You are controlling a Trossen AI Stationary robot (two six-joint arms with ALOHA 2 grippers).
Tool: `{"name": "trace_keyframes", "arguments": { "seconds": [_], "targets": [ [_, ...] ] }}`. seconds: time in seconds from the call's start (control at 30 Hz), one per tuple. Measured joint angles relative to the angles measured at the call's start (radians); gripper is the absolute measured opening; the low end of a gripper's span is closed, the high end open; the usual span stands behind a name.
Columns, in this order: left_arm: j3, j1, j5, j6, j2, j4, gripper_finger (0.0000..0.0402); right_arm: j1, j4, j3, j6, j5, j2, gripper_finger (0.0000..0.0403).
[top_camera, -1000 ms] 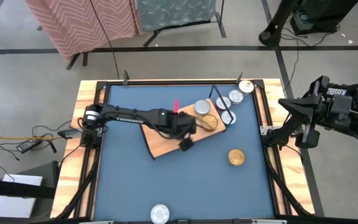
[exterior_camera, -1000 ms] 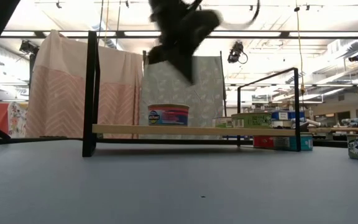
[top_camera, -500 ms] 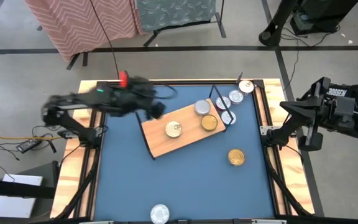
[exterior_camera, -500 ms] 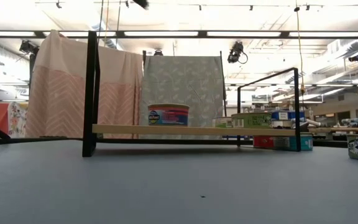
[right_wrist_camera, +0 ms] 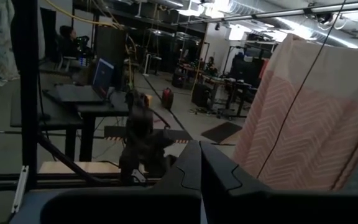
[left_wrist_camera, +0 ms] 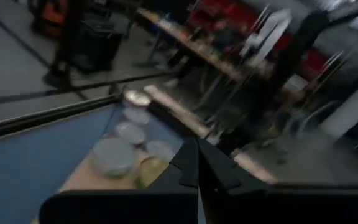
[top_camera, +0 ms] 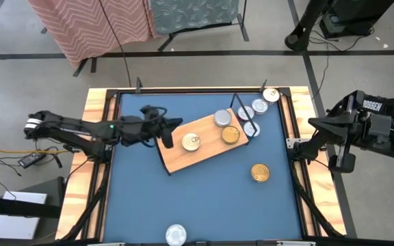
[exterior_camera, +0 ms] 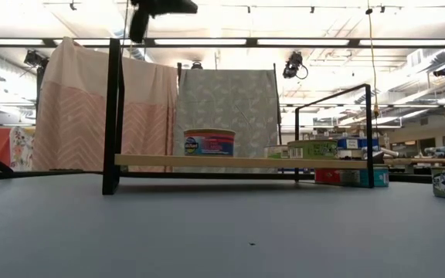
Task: Stack canned seafood by type on shelf
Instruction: Put the blue/pink tuna can on the shelf
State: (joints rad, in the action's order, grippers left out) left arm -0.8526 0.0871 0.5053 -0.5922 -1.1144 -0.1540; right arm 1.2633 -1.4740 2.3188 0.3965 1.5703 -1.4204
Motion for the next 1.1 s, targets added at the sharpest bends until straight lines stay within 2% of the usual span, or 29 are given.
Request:
{"name": "trace_keyframes", "arguments": {
  "seconds": [0.03,0.1,0.23,0.37,0.47,0.63,0.7,0.93,1.1],
  "targets": [
    [0.024,-0.006,-0.01,-0.016,-0.006,-0.059,0.0002,0.0,0.005,0.0,0.0,0.0,0.0,0.0004],
    [0.042,-0.016,-0.018,-0.035,-0.007,-0.052,0.0002,0.0,0.017,0.0,-0.002,0.0,0.0,0.0004],
    [-0.013,-0.04,-0.091,-0.041,-0.025,0.135,0.0002,0.0,0.046,0.0,-0.025,0.0,0.0,0.0004],
    [-0.108,-0.057,-0.194,-0.006,-0.1,0.352,0.0002,0.0,0.053,0.0,-0.034,0.0,0.0,0.0004],
    [-0.187,-0.078,-0.313,0.064,-0.17,0.445,0.0002,0.0,0.061,0.0,-0.035,0.0,0.0,0.0004],
    [-0.292,-0.139,-0.576,0.138,-0.294,0.561,0.0002,0.0,0.08,0.0,-0.042,-0.003,0.0,0.0004],
    [-0.319,-0.167,-0.644,0.147,-0.339,0.603,0.0002,0.0,0.092,0.0,-0.046,-0.009,0.0,0.0004],
    [-0.34,-0.229,-0.678,0.185,-0.456,0.639,0.0002,0.001,0.113,0.0,-0.053,-0.034,0.0,0.0004],
    [-0.341,-0.259,-0.764,0.196,-0.523,0.654,0.0003,0.016,0.113,0.0,-0.06,-0.023,0.0,0.0004]
  ]
}}
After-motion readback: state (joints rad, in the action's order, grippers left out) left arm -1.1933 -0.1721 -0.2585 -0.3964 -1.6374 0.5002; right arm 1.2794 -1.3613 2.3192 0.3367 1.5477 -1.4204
